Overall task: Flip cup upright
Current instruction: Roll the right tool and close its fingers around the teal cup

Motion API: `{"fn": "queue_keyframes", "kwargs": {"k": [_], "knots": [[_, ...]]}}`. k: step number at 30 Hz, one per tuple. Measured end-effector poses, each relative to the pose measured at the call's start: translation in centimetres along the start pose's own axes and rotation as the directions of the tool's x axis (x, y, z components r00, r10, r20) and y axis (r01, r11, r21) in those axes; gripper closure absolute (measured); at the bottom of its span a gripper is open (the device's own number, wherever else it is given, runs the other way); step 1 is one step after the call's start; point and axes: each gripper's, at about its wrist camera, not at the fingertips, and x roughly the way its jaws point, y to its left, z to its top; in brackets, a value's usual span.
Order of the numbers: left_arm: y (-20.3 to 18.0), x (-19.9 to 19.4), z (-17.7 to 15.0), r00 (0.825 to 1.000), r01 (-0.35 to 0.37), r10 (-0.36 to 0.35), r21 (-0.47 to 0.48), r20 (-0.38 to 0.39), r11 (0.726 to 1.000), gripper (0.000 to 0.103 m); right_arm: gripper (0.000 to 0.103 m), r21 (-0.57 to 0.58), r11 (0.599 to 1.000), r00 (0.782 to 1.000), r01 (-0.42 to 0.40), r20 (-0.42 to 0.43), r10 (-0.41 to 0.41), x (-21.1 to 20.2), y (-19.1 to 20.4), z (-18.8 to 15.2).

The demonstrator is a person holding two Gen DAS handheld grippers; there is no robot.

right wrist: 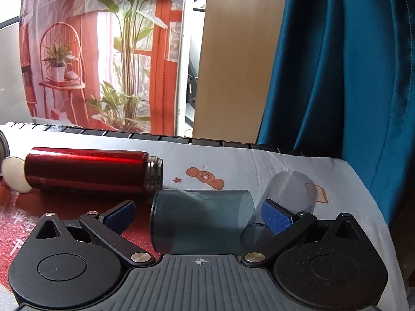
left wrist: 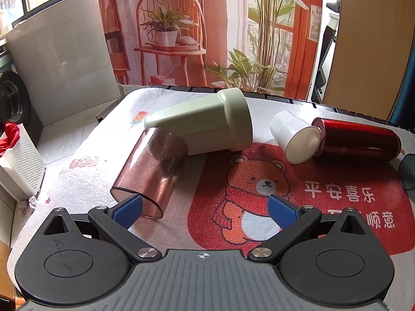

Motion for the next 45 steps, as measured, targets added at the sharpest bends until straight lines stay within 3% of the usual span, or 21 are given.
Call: {"fn": "queue_keyframes", "kwargs": {"k": [5,8,13,18,21,25,33,37,40,45], "knots": [[-0.1,-0.1,0.0,1.000,-0.004,0.004,0.008,0.002,1.000,0.000,0.000,-0.027,0.999,0.999,0.022,-0.026,-0.023,2.0,0.6,-0.1],[0.1,-0.1,0.0,1.000,-0.004,0.004,0.001,0.005,1.000,0.000,0.000,-0.011,0.999,0.999,0.036,0.003,-0.036,1.2,0.9,0.0],[0.3,0.1,-0.2,1.000,-0.009,0.009,-0.010,-0.003,1.000,0.000,0.000,0.049,0.999,1.000,0.009,0.012,-0.009,-1.0,1.8,0.1],[0.7,0.0,-0.4,1.000,-0.008,0.008,-0.026,-0.008,1.000,0.000,0.000,0.176,0.984,0.999,0.013,-0.054,-0.004,-1.7,2.6,-0.7],[1.0,-0.2,-0.4,1.000,-0.004,0.004,-0.034,-0.004,0.999,0.000,0.000,0.351,0.933,0.994,0.080,-0.101,-0.047,-1.5,1.7,-0.8],[1.4,-0.3,-0.3,1.000,-0.001,0.001,-0.043,0.007,0.999,0.000,0.005,0.606,0.784,0.986,0.133,-0.158,-0.045,-0.3,-0.7,-0.4],[2.2,0.1,-0.7,1.000,0.000,0.000,-0.070,0.002,0.998,0.000,0.013,0.783,0.578,0.970,0.228,-0.231,-0.069,3.1,-2.3,0.2],[2.5,0.5,-0.8,1.000,0.001,-0.001,-0.072,-0.005,0.997,0.000,0.019,0.797,0.535,0.955,0.281,-0.288,-0.072,4.9,-2.5,0.0],[2.7,0.6,-0.8,1.000,0.002,-0.002,-0.075,-0.006,0.997,0.000,0.022,0.829,0.498,0.961,0.253,-0.273,-0.035,5.6,-2.7,-0.6],[3.0,0.7,-1.1,1.000,0.018,-0.020,-0.087,-0.020,0.996,0.000,0.031,0.833,0.512,0.970,0.207,-0.244,0.006,5.2,-2.3,-0.8]]}}
